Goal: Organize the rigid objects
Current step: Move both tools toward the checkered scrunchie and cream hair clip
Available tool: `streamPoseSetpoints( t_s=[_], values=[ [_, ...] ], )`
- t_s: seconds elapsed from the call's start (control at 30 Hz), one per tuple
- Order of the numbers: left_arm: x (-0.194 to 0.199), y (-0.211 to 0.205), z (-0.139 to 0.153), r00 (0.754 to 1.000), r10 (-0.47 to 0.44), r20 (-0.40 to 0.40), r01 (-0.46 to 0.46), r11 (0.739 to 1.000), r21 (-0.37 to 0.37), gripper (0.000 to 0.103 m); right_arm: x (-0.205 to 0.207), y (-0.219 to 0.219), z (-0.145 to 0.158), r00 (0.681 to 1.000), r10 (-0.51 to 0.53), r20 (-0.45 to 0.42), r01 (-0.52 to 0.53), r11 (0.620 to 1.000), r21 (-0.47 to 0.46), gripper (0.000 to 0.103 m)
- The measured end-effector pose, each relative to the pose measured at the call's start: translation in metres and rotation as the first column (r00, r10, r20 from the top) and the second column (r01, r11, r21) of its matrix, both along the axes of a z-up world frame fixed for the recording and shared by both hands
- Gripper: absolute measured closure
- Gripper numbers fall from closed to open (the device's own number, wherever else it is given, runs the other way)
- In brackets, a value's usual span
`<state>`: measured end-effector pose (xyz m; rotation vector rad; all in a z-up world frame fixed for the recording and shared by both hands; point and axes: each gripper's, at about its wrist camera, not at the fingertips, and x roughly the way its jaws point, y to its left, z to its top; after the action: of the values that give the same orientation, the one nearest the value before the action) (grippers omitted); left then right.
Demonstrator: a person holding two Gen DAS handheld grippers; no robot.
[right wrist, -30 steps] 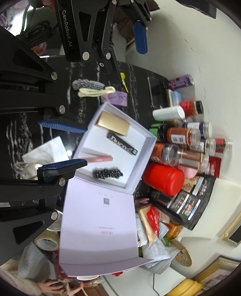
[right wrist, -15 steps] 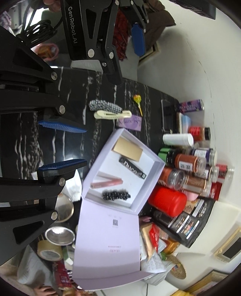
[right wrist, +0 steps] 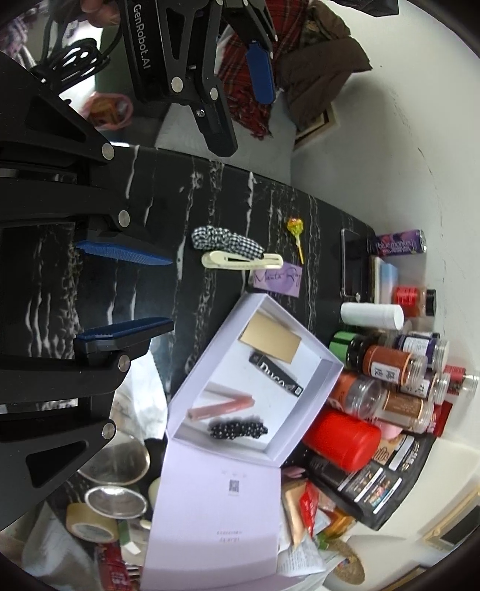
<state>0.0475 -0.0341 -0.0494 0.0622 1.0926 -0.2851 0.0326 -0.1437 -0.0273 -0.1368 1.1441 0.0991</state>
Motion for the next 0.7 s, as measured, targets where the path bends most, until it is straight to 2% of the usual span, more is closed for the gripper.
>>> streamPoseSetpoints(
  t_s=[0.13,0.3,0.5,0.6,0.7],
  values=[
    [0.003,0.002,-0.007,1.0,0.0,-0.002,0.0,1.0,0.004,0.022,0.004,0.004,-0.006,1.0,0.013,-0.003,-0.013,1.0,0.006,0.073],
    [0.009,0.004,-0.019,1.0,0.01,0.015,-0.011,0.999,0.046,0.022,0.016,0.008,-0.02,0.999,0.026,-0.02,-0.026,0.999,0.025,0.073],
    [0.024,0.009,-0.04,0.999,0.026,-0.029,-0.025,0.999,0.032,0.022,0.032,0.01,-0.043,0.997,0.048,-0.056,-0.045,0.998,0.043,0.073],
    [0.031,0.008,-0.052,0.999,0.015,-0.036,-0.014,1.0,0.027,0.022,0.041,0.009,-0.056,0.996,0.053,-0.078,-0.049,0.997,0.051,0.067],
    [0.036,0.006,-0.063,0.999,-0.001,-0.04,0.003,0.999,0.039,0.022,0.053,0.008,-0.071,0.992,0.06,-0.109,-0.053,0.996,0.065,0.066]
  ],
)
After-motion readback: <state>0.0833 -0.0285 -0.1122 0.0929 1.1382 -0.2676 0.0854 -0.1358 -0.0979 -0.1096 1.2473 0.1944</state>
